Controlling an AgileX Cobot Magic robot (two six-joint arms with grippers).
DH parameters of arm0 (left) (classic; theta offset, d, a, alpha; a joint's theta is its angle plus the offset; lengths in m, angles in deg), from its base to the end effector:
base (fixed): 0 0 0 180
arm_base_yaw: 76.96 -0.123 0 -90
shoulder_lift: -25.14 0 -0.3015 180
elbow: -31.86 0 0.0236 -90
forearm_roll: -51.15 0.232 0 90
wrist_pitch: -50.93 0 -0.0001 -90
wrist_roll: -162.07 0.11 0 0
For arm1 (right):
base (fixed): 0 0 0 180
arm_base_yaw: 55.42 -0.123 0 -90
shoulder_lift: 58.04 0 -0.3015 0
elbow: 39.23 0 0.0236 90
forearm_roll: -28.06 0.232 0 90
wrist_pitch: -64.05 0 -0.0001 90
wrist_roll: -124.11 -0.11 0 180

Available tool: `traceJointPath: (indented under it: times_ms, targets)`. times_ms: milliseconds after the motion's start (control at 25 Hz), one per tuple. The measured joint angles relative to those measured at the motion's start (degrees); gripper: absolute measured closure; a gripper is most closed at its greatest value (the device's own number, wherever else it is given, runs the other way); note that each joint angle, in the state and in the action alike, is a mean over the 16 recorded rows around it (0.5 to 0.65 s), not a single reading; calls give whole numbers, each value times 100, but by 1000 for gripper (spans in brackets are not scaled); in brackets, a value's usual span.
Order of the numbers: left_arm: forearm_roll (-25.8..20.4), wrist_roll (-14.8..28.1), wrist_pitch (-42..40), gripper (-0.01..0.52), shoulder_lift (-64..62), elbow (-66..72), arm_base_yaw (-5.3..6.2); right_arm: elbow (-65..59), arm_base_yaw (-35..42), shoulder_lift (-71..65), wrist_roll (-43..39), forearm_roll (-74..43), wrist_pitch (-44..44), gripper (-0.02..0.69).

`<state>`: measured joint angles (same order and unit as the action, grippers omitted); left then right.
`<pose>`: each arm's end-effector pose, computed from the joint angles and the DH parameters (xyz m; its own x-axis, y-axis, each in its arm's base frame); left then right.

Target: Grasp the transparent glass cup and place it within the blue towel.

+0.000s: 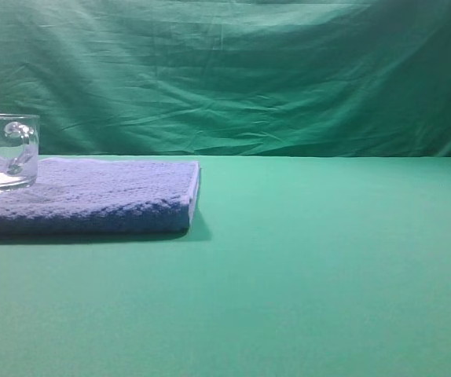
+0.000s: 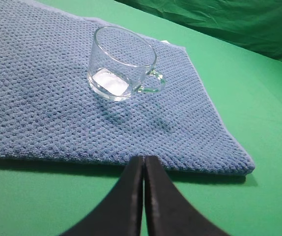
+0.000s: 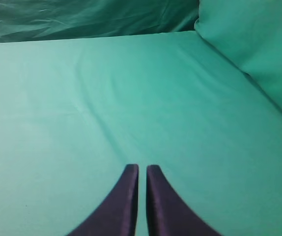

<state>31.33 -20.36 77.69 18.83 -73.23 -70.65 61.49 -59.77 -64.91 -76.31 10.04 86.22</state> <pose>0.0281 -0.0200 0.1837 -0.3544 -0.3053 -0.8839 0.1399 0.9173 -0.3729 0.0357 -0.0102 0.1656 -0.2941 0.0411 -0.9549 0.0546 0.9982 0.0261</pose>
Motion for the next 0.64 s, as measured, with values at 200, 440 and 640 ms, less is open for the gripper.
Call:
traceJointPath:
  times_ms: [200, 440, 640]
  targets:
    - [0, 0, 0, 514, 0, 0, 0, 0, 0, 0, 3, 0, 7, 618]
    - [0, 0, 0, 514, 0, 0, 0, 0, 0, 0, 11, 0, 9, 618]
    - [0, 0, 0, 514, 0, 0, 0, 0, 0, 0, 17, 0, 10, 618]
